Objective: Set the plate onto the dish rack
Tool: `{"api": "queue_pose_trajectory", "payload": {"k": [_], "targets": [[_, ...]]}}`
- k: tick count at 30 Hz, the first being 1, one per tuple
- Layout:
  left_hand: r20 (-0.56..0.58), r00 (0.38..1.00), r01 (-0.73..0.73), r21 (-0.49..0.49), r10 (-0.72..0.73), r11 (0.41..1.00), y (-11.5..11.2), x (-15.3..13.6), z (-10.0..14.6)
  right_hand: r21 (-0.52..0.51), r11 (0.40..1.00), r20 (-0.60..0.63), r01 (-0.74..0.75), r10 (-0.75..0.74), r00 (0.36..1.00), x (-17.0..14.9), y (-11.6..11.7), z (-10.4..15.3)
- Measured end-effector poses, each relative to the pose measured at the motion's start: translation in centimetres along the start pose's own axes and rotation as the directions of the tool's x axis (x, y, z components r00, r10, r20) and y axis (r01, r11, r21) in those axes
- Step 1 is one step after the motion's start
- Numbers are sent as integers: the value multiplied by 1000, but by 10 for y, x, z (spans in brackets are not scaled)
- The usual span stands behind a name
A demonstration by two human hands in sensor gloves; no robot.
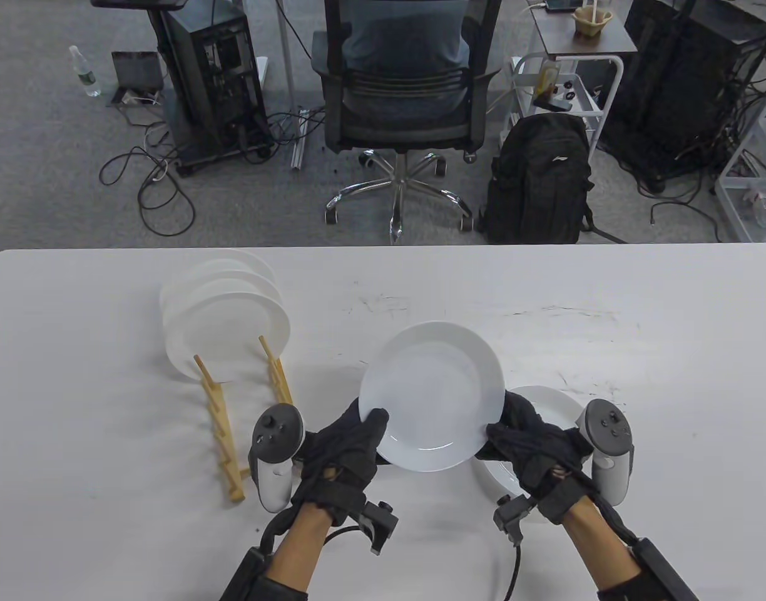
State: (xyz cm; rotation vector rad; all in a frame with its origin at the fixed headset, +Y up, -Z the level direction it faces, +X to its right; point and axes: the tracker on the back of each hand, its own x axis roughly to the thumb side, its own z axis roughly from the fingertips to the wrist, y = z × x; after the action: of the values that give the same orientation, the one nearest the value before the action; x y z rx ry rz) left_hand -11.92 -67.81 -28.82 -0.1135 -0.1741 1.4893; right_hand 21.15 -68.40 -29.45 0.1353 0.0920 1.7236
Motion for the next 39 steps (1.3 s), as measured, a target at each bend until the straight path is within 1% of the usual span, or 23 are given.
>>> {"api": "queue_pose_trajectory", "payload": {"k": [1, 2, 3, 4, 5, 6, 7, 8, 9, 10, 11, 12, 13, 14, 15, 17, 19, 23, 25, 28, 33, 36, 39], "targets": [[4, 999, 31, 26, -31, 999, 5, 7, 0, -31, 998, 23, -47, 48, 999, 4, -2, 1], [24, 995, 93, 75, -95, 993, 14, 19, -1, -59, 986, 47, -157, 160, 986, 9, -6, 3], [58, 983, 166, 143, -175, 976, 26, 34, -3, -87, 962, 64, -260, 266, 962, 12, -10, 4], [72, 973, 203, 179, -219, 963, 33, 42, -4, -114, 942, 63, -315, 323, 944, 13, -13, 5], [96, 952, 261, 249, -292, 933, 45, 58, -6, -146, 911, 74, -387, 400, 914, 14, -17, 5], [105, 933, 301, 290, -343, 908, 52, 67, -7, -147, 892, 83, -427, 442, 893, 14, -20, 4], [109, 886, 389, 357, -451, 849, 64, 83, -8, -159, 856, 68, -491, 506, 860, 14, -24, 4], [102, 824, 473, 417, -557, 776, 74, 97, -10, -171, 814, 69, -555, 572, 818, 13, -28, 3], [89, 779, 524, 452, -620, 722, 79, 105, -11, -173, 788, 65, -591, 608, 791, 12, -30, 2], [63, 701, 597, 493, -710, 633, 86, 116, -12, -161, 746, 50, -646, 660, 750, 10, -33, 0], [20, 610, 673, 515, -792, 531, 92, 125, -14, -109, 694, 25, -712, 718, 696, 7, -37, -3], [-29, 490, 747, 530, -871, 402, 98, 134, -18, -39, 638, -21, -769, 769, 639, 2, -40, -6], [-54, 426, 781, 526, -903, 337, 101, 137, -21, -11, 612, -38, -790, 790, 612, -1, -42, -7], [-91, 316, 829, 510, -944, 229, 108, 141, -26, -3, 590, -49, -807, 806, 590, -6, -45, -9], [-120, 244, 859, 487, -962, 157, 113, 143, -32, 11, 593, -62, -805, 804, 592, -10, -48, -10], [-161, 137, 908, 414, -977, 60, 124, 140, -44, 57, 620, -100, -783, 784, 613, -17, -53, -14], [-191, 89, 938, 345, -978, 18, 133, 133, -54, 65, 635, -114, -769, 771, 627, -21, -57, -15], [-229, 92, 976, 215, -969, 42, 149, 107, -70, 100, 642, -143, -760, 765, 628, -25, -59, -17], [-254, 111, 983, 173, -961, 68, 155, 89, -77, 111, 646, -146, -755, 762, 630, -26, -59, -17], [-273, 109, 989, 130, -956, 75, 159, 71, -85, 137, 649, -148, -748, 760, 633, -27, -57, -17], [-298, 105, 994, 11, -949, 107, 163, 47, -96, 168, 637, -159, -752, 770, 617, -31, -56, -19], [-314, 105, 993, -25, -944, 119, 164, 38, -100, 175, 639, -167, -749, 769, 617, -33, -57, -20], [-335, 145, 989, 14, -931, 149, 165, 34, -99, 168, 648, -157, -743, 761, 629, -33, -57, -20]]}}
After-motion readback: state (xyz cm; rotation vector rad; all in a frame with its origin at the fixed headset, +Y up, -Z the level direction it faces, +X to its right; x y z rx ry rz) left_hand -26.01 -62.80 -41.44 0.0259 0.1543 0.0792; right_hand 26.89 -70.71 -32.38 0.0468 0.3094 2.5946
